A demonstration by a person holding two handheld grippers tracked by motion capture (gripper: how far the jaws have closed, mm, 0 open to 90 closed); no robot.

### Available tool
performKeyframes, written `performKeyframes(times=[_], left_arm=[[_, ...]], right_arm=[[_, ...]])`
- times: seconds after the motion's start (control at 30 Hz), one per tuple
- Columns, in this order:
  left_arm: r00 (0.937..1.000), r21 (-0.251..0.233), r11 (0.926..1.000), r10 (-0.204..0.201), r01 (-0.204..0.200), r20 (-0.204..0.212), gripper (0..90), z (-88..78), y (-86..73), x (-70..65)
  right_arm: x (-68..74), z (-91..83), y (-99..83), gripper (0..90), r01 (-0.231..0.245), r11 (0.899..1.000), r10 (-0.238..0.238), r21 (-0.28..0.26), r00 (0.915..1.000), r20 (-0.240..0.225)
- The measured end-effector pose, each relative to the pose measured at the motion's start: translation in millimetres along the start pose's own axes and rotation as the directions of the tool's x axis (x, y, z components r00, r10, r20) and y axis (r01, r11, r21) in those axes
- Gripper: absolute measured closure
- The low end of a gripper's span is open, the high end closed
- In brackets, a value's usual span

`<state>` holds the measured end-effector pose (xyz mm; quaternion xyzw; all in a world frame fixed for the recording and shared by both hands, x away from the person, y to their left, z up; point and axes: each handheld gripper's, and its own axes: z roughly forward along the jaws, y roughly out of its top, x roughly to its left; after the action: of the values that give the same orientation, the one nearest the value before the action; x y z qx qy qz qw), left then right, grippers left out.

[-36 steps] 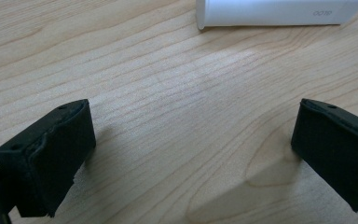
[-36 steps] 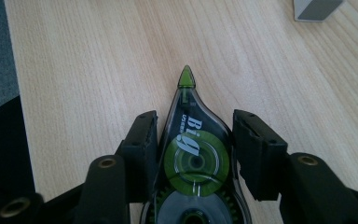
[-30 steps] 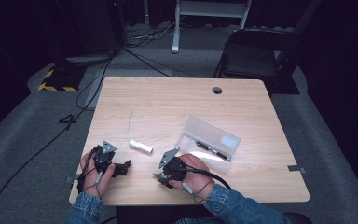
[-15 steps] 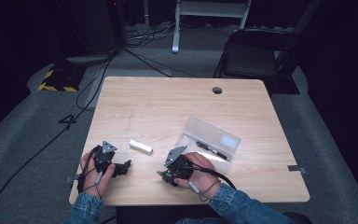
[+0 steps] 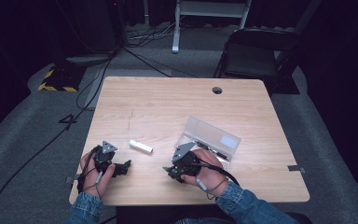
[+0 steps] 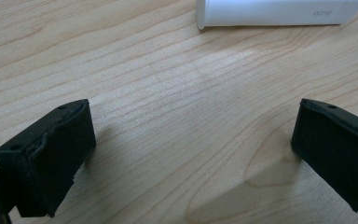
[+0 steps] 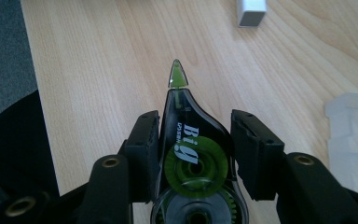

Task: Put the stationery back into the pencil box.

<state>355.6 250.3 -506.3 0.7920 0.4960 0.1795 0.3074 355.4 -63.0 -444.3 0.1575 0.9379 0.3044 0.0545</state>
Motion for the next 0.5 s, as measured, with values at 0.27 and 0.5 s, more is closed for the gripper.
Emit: performKeyframes(times=[0.27,0.5], left_arm=[[1.0000,0.000,1.0000,0.000,0.000,0.000,0.0,0.0,0.0,0.0],[1.0000,0.000,1.0000,0.000,0.000,0.000,0.0,0.0,0.0,0.0]], right_arm=[[-7.3,-16.7,-4.7,54.2,-0.003,1.000,0.003,-0.005,0.9996,0.028],[-17.5,-28.5,-12.3,54.3,-0.016,1.000,0.016,0.010,0.9984,0.054]])
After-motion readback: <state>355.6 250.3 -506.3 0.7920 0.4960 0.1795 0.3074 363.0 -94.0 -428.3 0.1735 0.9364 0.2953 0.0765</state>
